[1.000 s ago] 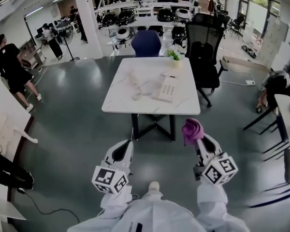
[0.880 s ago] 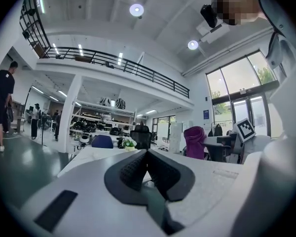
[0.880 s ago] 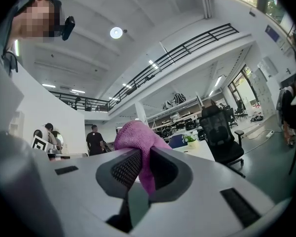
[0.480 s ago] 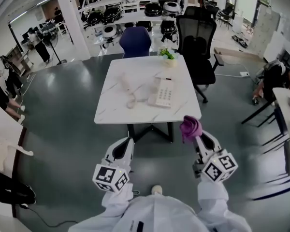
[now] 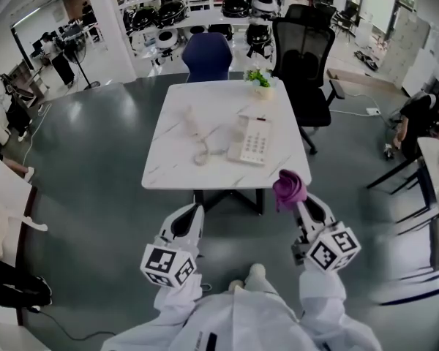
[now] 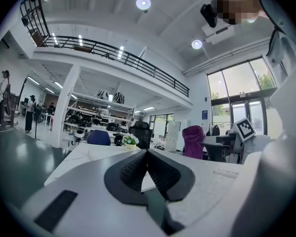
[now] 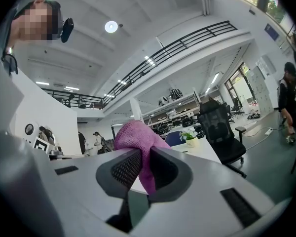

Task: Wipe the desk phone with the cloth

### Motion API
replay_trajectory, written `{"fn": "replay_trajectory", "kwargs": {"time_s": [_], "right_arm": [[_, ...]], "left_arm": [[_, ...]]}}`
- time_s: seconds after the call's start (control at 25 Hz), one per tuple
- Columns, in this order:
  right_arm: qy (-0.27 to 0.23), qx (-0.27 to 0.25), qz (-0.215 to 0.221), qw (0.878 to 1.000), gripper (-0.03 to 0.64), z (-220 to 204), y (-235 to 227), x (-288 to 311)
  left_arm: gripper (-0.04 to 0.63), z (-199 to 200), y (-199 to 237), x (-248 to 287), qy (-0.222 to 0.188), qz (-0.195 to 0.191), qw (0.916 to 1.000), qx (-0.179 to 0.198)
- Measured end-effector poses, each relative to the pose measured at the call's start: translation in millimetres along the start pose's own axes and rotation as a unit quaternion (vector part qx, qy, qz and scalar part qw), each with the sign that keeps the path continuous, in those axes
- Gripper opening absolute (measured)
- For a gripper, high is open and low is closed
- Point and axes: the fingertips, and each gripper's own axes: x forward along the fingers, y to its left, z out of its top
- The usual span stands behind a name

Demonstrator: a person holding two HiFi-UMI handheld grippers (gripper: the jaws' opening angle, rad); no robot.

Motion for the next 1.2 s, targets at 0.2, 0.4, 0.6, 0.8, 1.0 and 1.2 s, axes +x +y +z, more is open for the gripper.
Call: {"fn": "replay_trajectory", "kwargs": {"time_s": [0.2,0.4,0.6,0.8,1.0,1.2], "right_arm": [[0.009,0.002,-0.004,1.000,0.032,-3,-14,23],[0.019,0.000,0.003,1.000,0.032,-2,-29,53],[0.016,0.003,0.001,1.000,0.032,9,-57,89],[0.017,0.009,-0.002,1.000,0.032,14,-93,119],[0.023,0.010,0.001,1.000,0.032,19,-120,150],[0.031,0.009,0.006,0.999,0.032,21,-143,181]], "left_arm": [[-0.002,1,15,18,0.000,0.003,1.0000,0.002],[-0.002,1,29,44,0.005,0.009,0.9999,-0.003],[-0.002,12,42,87,0.003,0.006,1.0000,0.000],[-0.002,15,54,131,0.001,0.009,1.0000,0.001],[-0.002,17,66,169,0.003,0.010,0.9999,-0.001],[-0.002,15,77,198,0.005,0.015,0.9999,-0.002]]}}
